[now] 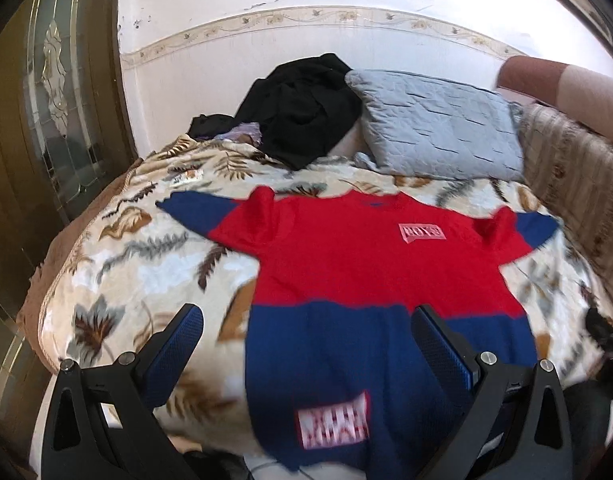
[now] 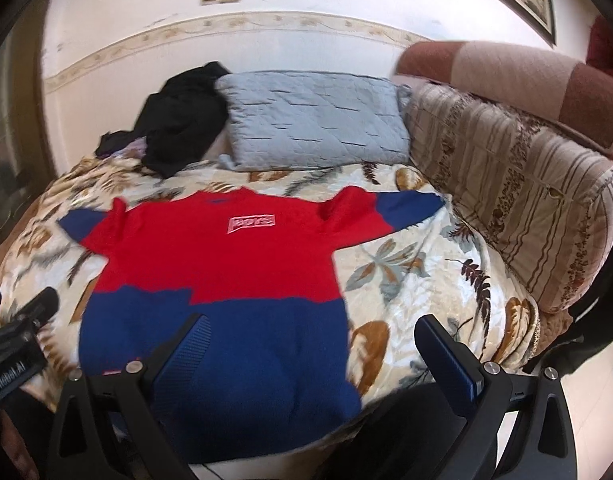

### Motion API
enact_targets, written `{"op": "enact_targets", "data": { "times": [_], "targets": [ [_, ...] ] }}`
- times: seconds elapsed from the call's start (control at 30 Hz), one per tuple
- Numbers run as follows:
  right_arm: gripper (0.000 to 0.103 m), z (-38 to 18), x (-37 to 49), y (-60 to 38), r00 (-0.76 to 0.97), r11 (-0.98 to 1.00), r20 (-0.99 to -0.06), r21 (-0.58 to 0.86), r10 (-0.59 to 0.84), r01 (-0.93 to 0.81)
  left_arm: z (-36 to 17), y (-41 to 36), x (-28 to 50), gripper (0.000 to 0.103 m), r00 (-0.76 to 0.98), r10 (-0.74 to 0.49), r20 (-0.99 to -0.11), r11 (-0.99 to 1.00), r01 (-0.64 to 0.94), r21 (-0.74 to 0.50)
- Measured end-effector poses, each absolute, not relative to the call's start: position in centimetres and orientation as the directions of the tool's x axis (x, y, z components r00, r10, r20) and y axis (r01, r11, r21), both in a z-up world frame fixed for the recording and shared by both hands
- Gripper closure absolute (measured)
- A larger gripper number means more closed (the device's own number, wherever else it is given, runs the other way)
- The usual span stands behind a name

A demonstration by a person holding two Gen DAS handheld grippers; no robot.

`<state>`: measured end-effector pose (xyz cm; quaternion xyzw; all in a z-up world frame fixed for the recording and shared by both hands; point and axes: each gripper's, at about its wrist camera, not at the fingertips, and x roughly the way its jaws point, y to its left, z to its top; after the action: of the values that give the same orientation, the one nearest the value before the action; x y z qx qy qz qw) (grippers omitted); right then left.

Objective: Fold small clothes
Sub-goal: 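Grasp the blue sleeve cuff with the right tool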

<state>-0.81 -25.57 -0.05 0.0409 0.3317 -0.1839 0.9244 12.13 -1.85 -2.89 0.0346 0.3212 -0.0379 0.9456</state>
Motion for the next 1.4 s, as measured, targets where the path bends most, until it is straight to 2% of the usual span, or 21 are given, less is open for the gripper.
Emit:
{"op": "enact_targets", "data": {
  "times": [0.27,0.47,0.63,0.7,0.8,0.83,0.87,1.0,1.07,1.17,1.3,1.4],
  "targets": [
    [0.000,-0.1,6.0,-35.4,0.633,0.824,-0.616,-0.050,-0.470,0.564,-4.6,-4.6,20.4,0.000,0.812,0.036,-0.582,0.991,0.048,0.128],
    [0.000,-1.7,11.3,-43.8,0.630,0.787,-0.645,0.072,-0.433,0.613,-7.2,-6.4,22.9,0.000,0.800,0.033,-0.599,0.982,0.085,0.167],
    [0.000,-3.6,14.6,-50.0,0.628,0.738,-0.655,0.155,-0.420,0.656,-6.5,-9.7,25.7,0.000,0.810,0.022,-0.586,0.975,0.113,0.194],
    [0.004,-4.4,16.1,-51.4,0.604,0.724,-0.659,0.129,-0.448,0.677,-6.0,-11.8,26.5,0.000,0.826,0.006,-0.564,0.969,0.135,0.208],
    [0.020,-5.6,18.5,-53.3,0.598,0.733,-0.671,0.118,-0.439,0.670,-5.8,-15.1,27.7,0.000,0.835,-0.022,-0.550,0.958,0.175,0.227],
    [0.028,-6.1,19.2,-54.0,0.596,0.735,-0.678,0.119,-0.431,0.668,-5.9,-16.0,28.0,0.000,0.833,-0.032,-0.552,0.956,0.187,0.227],
    [0.035,-6.6,20.1,-54.8,0.595,0.736,-0.689,0.131,-0.415,0.664,-6.0,-17.0,28.4,0.000,0.831,-0.046,-0.555,0.954,0.200,0.221],
    [0.043,-9.0,22.5,-58.5,0.612,0.713,-0.716,0.232,-0.334,0.661,-6.8,-21.3,29.7,0.000,0.821,-0.091,-0.563,0.947,0.246,0.206],
    [0.056,-10.1,23.4,-60.3,0.629,0.699,-0.724,0.293,-0.282,0.652,-7.5,-23.7,30.3,0.000,0.809,-0.109,-0.578,0.939,0.274,0.206],
    [0.058,-11.3,24.5,-62.3,0.627,0.680,-0.734,0.321,-0.261,0.659,-8.9,-27.5,31.0,0.000,0.792,-0.123,-0.598,0.922,0.315,0.227],
    [0.058,-12.7,26.1,-64.2,0.572,0.658,-0.771,0.281,-0.279,0.699,-10.7,-30.5,31.3,0.000,0.758,-0.132,-0.639,0.905,0.356,0.234],
    [0.058,-13.7,27.4,-65.4,0.552,0.663,-0.789,0.264,-0.270,0.701,-11.4,-31.5,31.0,0.000,0.758,-0.136,-0.638,0.895,0.370,0.249]
  ]
}}
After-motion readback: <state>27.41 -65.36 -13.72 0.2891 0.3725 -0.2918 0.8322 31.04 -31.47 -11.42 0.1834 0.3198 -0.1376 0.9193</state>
